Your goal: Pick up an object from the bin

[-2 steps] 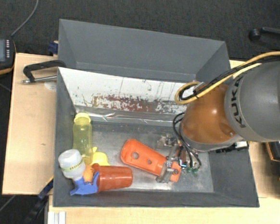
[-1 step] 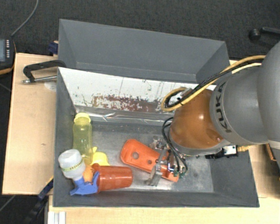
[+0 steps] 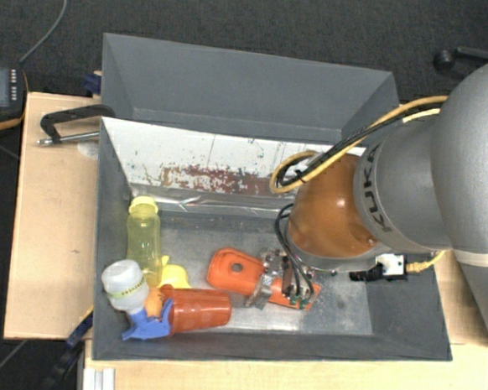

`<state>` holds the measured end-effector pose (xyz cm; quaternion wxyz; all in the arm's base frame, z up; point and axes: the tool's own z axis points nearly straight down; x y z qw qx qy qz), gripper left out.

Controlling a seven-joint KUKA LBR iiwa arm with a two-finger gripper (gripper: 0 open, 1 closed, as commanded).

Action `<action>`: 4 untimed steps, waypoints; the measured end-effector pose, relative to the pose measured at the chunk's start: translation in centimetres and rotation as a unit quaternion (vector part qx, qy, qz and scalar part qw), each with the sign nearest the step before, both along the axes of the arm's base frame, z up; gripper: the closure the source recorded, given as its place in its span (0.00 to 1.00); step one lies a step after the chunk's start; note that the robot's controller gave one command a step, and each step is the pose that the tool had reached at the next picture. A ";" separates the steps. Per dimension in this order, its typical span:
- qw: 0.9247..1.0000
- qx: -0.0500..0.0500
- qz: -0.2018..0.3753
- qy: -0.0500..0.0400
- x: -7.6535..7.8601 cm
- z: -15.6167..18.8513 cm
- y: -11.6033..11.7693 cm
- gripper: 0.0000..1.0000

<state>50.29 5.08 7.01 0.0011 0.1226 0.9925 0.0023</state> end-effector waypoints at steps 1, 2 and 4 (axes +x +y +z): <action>1.000 0.000 0.000 0.000 0.0 0.0 0.0 1.00; 1.000 0.000 0.000 0.000 0.0 0.1 0.0 1.00; 1.000 0.000 0.000 0.003 -0.2 2.9 0.0 1.00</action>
Offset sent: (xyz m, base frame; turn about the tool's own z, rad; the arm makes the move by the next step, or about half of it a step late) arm -0.0001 0.0000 0.0098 0.0000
